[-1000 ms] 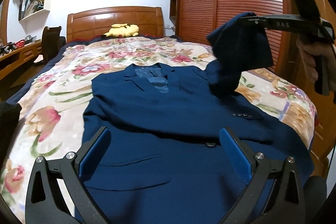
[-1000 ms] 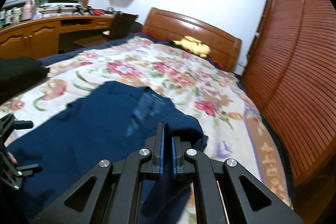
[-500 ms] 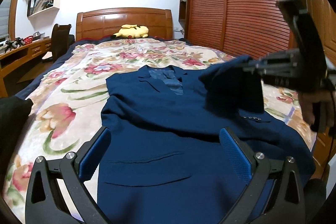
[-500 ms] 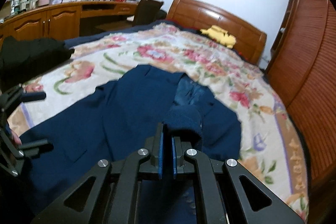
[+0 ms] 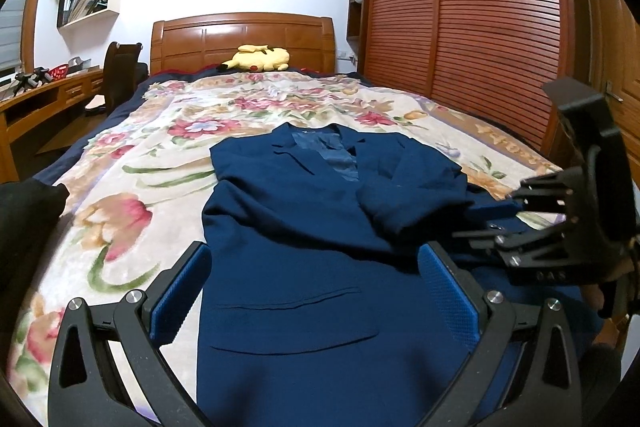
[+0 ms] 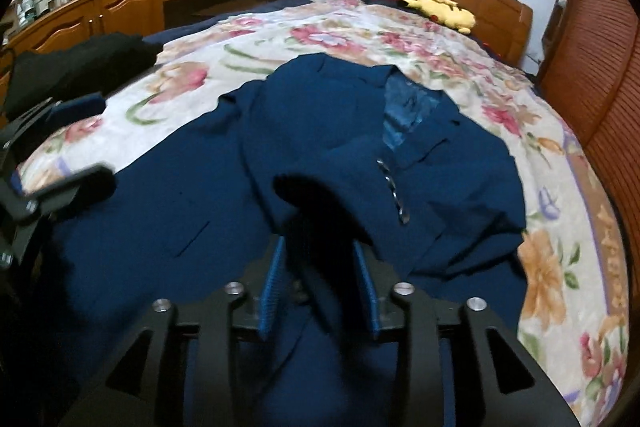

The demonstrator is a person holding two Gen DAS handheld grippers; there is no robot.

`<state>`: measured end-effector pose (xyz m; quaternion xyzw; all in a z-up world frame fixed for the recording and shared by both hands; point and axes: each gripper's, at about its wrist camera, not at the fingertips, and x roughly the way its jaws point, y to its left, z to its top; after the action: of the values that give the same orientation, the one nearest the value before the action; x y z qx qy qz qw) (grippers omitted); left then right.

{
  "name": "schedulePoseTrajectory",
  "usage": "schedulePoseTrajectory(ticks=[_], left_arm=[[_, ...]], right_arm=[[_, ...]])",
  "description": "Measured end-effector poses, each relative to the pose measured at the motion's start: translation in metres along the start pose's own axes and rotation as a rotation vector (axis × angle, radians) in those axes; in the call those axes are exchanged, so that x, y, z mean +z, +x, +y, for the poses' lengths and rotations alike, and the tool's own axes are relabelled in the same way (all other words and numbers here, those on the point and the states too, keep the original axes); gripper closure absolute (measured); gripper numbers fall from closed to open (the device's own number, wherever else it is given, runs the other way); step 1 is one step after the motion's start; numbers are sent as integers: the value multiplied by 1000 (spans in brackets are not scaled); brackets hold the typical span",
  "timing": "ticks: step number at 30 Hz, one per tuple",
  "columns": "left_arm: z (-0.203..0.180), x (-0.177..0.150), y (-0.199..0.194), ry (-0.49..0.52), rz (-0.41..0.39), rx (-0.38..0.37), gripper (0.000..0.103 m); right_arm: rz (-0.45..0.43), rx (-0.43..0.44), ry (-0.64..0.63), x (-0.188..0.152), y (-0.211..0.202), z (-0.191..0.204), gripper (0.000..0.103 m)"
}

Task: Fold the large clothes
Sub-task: 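Open the right tool and withdraw it from the folded sleeve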

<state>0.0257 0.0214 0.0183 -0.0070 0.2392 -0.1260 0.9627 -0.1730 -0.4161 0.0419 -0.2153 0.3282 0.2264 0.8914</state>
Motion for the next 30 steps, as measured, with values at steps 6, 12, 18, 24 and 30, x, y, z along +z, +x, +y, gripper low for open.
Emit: schedulePoseTrajectory(ticks=[6, 12, 18, 24, 30], left_arm=[[1, 1, 1, 1, 2, 3, 0], [1, 0, 2, 4, 2, 4, 0], [1, 0, 2, 5, 1, 4, 0], [0, -2, 2, 14, 6, 10, 0], [0, -1, 4, 11, 7, 11, 0]], right_arm=[[-58, -3, 22, -6, -22, -14, 59], [-112, -124, 91, -8, -38, -40, 47], [-51, -133, 154, -8, -4, -54, 47], [27, -80, 219, -11, 37, -54, 47], [41, -11, 256, -10, 49, -51, 47]])
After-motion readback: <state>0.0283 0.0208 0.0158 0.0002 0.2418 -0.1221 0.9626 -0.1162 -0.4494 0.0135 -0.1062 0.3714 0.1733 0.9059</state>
